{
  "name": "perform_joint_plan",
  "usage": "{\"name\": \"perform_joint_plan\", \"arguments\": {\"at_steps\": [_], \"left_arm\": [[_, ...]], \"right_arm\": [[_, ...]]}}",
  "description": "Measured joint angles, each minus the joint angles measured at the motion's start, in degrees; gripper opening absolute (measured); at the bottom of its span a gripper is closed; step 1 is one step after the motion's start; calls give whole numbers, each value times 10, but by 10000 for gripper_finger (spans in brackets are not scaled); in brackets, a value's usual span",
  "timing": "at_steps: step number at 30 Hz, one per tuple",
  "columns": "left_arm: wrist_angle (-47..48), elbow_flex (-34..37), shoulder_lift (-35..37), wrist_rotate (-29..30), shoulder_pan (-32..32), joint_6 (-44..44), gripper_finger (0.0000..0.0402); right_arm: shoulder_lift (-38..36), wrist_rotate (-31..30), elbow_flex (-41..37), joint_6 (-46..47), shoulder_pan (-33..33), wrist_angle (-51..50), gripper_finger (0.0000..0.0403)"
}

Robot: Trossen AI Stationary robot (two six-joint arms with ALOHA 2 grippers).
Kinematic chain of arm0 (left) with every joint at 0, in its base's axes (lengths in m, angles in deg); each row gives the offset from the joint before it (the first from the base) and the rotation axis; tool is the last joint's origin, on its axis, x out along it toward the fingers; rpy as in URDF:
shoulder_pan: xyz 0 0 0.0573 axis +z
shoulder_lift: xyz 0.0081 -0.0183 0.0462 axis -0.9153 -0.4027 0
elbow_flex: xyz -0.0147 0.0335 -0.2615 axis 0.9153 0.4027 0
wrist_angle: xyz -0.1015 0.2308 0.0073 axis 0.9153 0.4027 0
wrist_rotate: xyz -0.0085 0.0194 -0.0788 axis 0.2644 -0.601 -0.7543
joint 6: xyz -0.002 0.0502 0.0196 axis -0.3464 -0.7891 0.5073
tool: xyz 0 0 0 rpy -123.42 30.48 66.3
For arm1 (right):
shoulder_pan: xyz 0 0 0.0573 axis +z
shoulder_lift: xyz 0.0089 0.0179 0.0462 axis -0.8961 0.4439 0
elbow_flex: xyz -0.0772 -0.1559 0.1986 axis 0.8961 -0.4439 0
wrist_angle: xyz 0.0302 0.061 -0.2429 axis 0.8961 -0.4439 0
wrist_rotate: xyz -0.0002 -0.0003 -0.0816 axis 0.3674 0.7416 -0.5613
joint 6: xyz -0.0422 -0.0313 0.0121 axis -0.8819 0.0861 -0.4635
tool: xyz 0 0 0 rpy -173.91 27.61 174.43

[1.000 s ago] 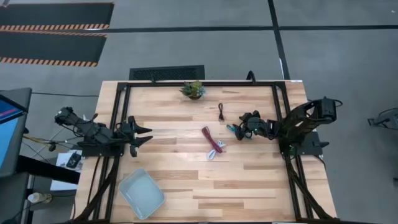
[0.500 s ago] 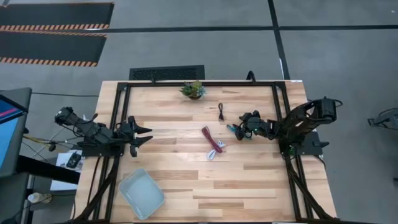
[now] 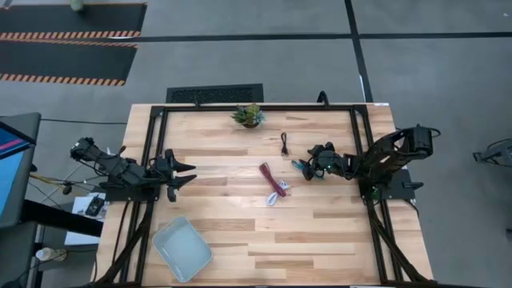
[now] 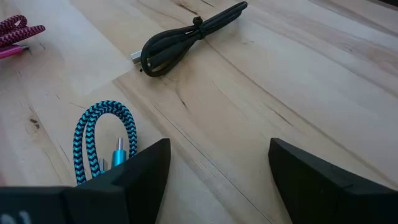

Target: Pick and place USB-C Cables

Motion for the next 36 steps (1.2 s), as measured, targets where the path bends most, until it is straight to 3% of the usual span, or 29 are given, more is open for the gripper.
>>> {"name": "perform_joint_plan", "arguments": {"at_steps": [13, 20, 26, 29, 36], "left_arm": [[-6, 1, 0, -1, 0, 5, 150], [-7, 1, 0, -4, 0, 125, 150], [-20, 2, 0, 17, 0, 141, 150], [-27, 3, 0, 50, 0, 166, 150], [-27, 3, 0, 42, 0, 236, 150]], "right_arm": [[0, 0, 0, 0, 0, 0, 297], [0, 0, 0, 0, 0, 0, 297], [0, 0, 0, 1, 0, 3, 297], [0, 4, 2, 53, 0, 9, 297], [0, 11, 33, 240, 1, 13, 297]]}}
